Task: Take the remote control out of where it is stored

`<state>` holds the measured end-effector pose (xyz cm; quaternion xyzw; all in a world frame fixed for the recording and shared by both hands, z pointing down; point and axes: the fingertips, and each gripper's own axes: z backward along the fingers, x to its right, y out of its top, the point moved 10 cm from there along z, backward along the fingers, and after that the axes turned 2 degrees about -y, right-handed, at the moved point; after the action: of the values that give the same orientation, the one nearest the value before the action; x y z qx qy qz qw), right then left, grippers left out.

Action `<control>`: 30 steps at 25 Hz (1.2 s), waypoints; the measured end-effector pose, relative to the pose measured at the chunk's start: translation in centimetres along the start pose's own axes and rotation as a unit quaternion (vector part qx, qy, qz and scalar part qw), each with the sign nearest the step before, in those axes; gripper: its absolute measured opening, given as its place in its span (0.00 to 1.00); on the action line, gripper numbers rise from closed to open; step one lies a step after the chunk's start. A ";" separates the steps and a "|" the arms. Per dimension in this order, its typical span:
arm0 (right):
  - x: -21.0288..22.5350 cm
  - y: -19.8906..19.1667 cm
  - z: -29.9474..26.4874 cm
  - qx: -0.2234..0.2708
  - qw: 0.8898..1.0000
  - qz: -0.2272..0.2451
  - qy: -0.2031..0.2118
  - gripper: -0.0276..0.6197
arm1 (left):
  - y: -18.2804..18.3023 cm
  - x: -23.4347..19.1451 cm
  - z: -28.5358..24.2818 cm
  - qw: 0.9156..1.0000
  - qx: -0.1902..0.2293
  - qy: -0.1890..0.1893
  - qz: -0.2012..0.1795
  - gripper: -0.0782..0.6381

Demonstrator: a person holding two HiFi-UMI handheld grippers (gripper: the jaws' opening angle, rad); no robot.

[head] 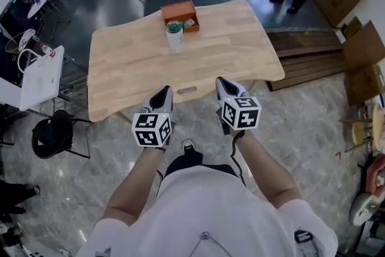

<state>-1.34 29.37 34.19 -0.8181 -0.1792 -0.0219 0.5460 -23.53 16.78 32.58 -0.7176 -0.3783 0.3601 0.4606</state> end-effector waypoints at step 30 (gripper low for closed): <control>16.6 15.8 -32.8 -0.065 0.990 0.044 0.115 0.09 | 11.4 -10.9 -32.7 0.993 -0.002 0.110 0.034 0.11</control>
<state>24.44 -1.11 37.25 -0.8508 -0.0774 -0.1034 0.5093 2.27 -8.80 34.09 -0.7664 -0.3015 0.2941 0.4850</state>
